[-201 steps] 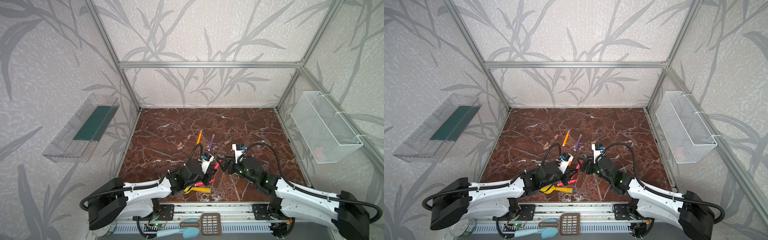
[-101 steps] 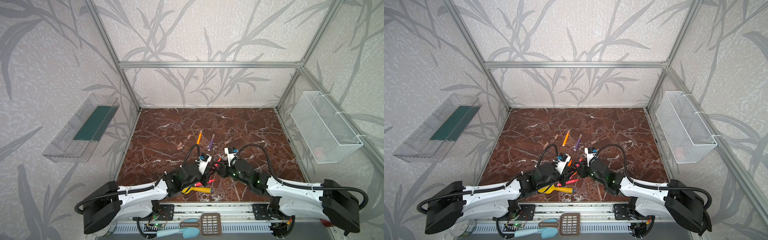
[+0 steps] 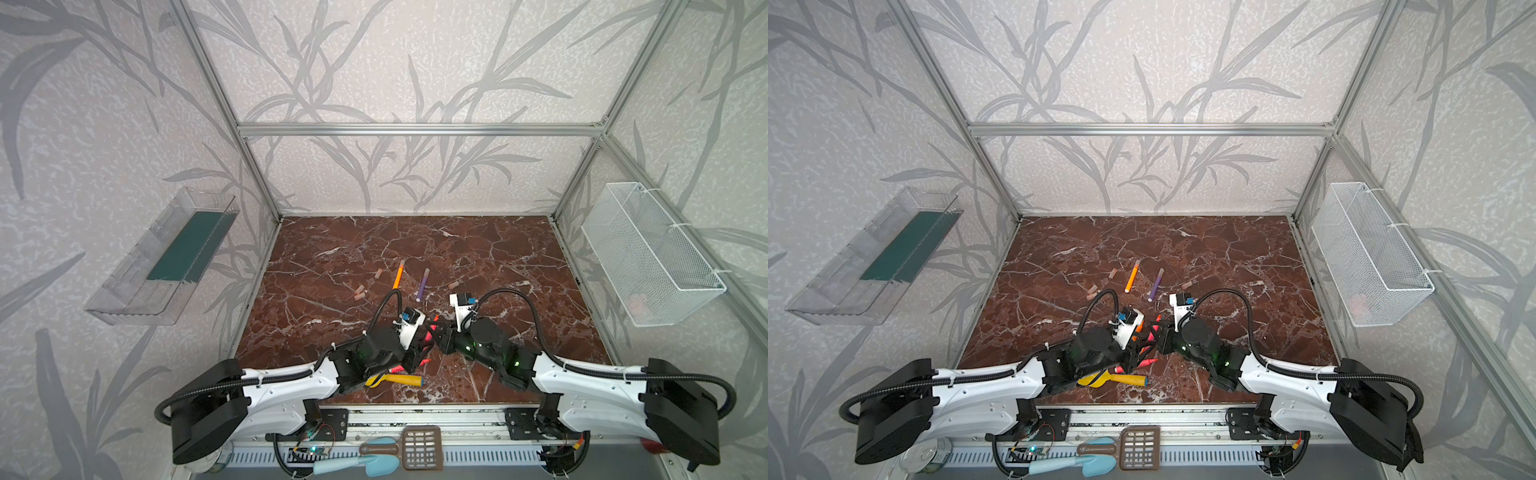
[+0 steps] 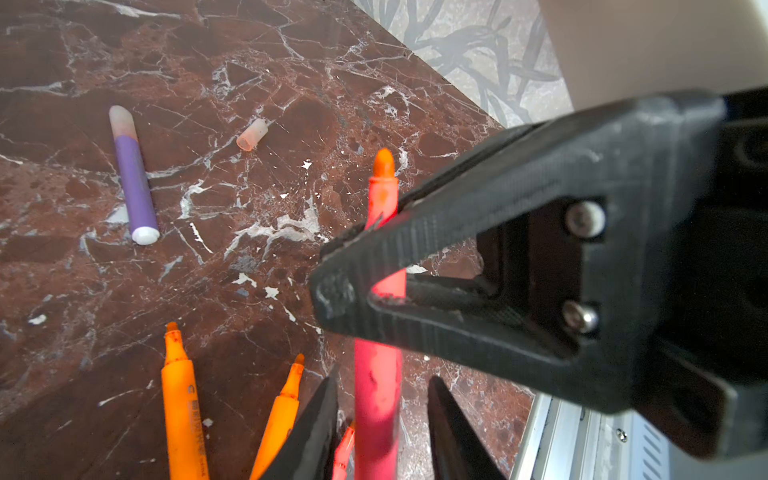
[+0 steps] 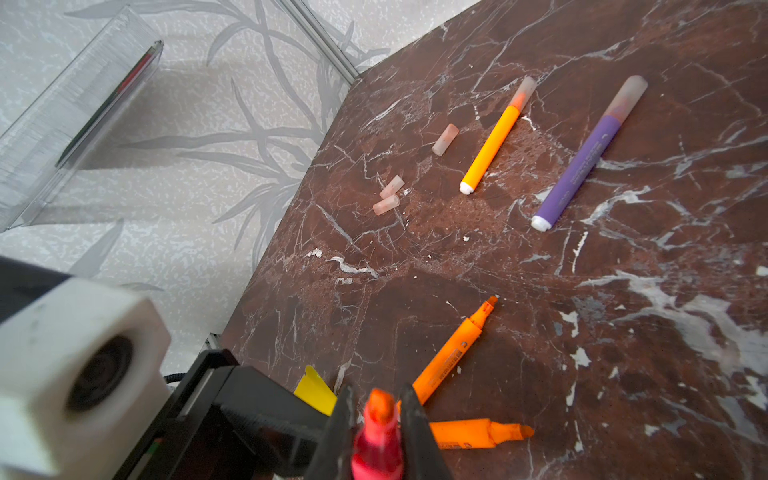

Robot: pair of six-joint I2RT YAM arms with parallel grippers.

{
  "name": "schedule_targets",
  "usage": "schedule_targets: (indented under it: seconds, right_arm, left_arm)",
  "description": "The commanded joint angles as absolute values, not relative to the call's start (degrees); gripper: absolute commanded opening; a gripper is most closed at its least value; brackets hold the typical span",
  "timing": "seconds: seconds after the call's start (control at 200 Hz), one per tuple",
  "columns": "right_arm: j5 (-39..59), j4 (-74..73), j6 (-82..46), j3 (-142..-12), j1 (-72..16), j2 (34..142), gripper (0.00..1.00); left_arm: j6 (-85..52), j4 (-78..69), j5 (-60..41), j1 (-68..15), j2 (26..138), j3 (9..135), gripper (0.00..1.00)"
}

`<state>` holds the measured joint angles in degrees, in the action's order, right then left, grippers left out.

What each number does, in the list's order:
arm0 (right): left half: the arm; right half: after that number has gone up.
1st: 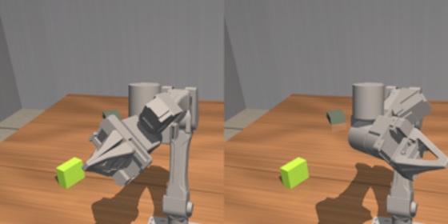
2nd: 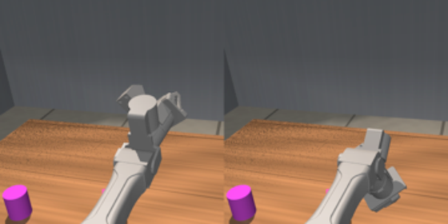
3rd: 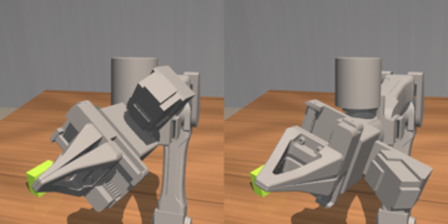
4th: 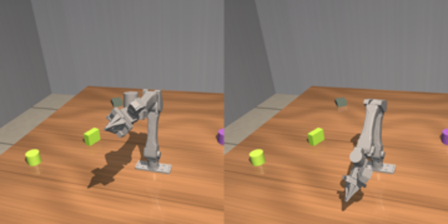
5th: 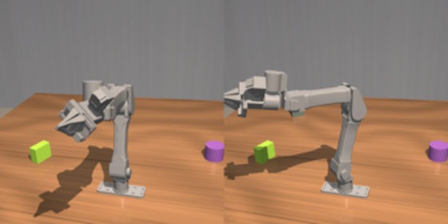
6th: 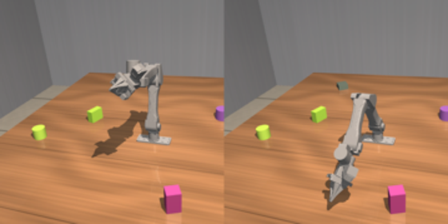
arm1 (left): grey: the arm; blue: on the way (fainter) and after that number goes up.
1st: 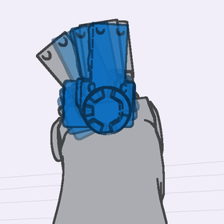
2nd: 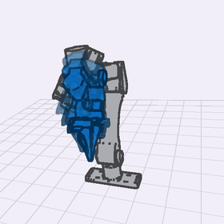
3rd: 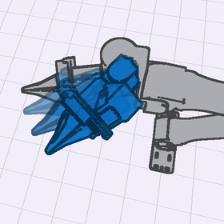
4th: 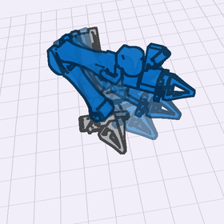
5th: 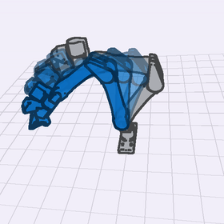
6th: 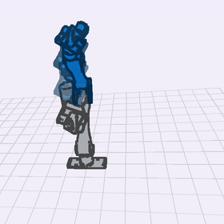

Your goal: Insert the pens into the pen caps

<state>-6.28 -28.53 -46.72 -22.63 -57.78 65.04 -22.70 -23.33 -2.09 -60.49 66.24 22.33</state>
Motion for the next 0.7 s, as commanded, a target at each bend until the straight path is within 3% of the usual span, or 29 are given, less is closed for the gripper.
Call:
schedule_targets:
  seconds: [0.0, 0.225, 0.695]
  right_arm:
    - [-7.58, -30.91, -47.35, -21.81, -58.10, 64.20, 0.03]
    - [-8.45, -34.06, -49.68, -19.37, -58.16, 63.61, 0.02]
    - [-9.18, -38.06, -52.31, -16.96, -58.17, 63.54, 0.00]
  left_arm:
    - [-22.37, -25.61, -2.33, -60.64, 67.25, 22.70, 0.45]
    - [-21.97, -28.23, -2.56, -60.58, 70.00, 22.60, 0.50]
    - [-21.71, -31.80, -2.86, -60.65, 74.15, 22.86, 0.46]
